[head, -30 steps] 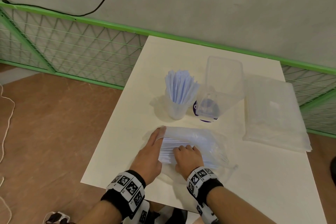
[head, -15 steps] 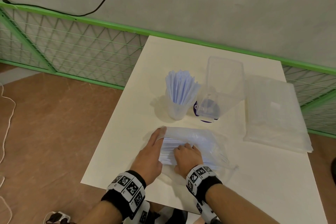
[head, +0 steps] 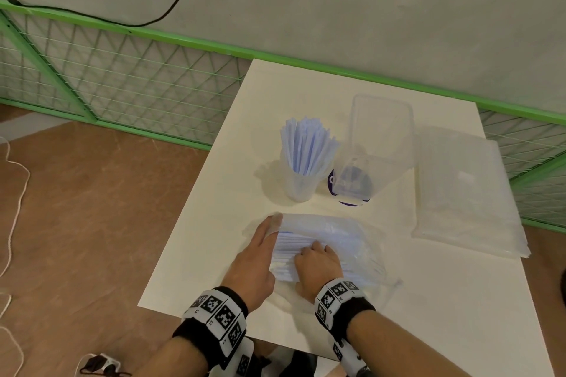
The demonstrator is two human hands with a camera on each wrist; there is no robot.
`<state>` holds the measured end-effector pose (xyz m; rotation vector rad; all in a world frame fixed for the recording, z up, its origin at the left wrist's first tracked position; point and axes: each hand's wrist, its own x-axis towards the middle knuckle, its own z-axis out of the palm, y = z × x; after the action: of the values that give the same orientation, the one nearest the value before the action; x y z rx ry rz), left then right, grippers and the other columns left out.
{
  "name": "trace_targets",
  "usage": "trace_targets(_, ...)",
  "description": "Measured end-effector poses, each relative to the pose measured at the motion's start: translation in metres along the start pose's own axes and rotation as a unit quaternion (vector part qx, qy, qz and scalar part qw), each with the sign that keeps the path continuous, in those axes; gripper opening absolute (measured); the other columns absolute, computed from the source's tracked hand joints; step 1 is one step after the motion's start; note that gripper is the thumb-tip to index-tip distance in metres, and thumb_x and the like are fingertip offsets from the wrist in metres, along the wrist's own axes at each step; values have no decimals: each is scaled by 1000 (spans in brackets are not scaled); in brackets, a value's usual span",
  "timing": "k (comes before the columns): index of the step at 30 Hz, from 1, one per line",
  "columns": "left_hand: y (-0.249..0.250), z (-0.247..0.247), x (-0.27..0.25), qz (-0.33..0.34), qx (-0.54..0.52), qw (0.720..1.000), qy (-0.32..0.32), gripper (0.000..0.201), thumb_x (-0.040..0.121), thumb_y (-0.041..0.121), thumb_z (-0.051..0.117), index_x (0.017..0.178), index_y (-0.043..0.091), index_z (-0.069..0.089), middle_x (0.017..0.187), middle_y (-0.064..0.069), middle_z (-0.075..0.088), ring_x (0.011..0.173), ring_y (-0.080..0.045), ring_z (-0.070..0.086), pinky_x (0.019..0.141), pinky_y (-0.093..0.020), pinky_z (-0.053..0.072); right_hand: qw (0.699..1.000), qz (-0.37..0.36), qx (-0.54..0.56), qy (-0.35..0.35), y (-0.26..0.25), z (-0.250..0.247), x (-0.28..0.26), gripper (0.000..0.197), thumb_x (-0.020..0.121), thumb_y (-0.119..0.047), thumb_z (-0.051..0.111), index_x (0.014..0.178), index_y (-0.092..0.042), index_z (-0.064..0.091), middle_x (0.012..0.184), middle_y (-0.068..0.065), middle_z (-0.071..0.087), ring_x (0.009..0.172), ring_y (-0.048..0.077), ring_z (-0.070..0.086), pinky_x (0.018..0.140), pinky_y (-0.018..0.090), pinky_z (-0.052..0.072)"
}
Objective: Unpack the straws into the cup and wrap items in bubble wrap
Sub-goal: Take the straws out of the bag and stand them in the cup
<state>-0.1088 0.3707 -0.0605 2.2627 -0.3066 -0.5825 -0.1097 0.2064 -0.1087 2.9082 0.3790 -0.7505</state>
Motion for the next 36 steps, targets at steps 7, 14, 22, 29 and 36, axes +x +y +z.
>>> trace_targets(7,4,-6,1,0,4,1000,6,102,77,-14,45,156,35,4,160,25,-4,125,-18,49,93,-19,45,983,4,174,54,13,-6,-16,32,85,-34,50,114,-20,46,103,2,66,97,28,63,82,34,48)
trace_targets(14,-2,-4,2,-5,8,1000,7,104,75,-15,46,155,38,6,158,28,-2,118,-19,54,91,-25,49,855,-52,482,184,21,-25,-55,37,90,-41,57,61,-22,42,60,-4,49,58,13,48,60,31,43)
trace_targets(22,-4,-1,4,0,19,1000,4,105,74,-14,47,155,38,5,159,28,-3,115,-19,56,88,-27,51,814,-20,553,178,25,-33,-76,12,73,-37,59,68,-48,59,76,-9,57,73,13,61,72,31,52)
trace_targets(29,-4,0,5,6,20,1000,5,104,74,-14,48,155,37,8,157,31,-4,112,-18,55,88,-28,53,841,19,507,187,32,-35,-75,23,72,-30,59,54,-24,47,54,-8,44,51,8,46,53,12,32)
trace_targets(36,-4,1,5,8,16,1000,6,102,73,-15,47,155,34,11,158,29,-3,122,-16,51,90,-15,42,815,18,557,159,49,-101,-77,8,75,-7,75,68,-10,72,65,-1,71,58,7,65,59,23,52)
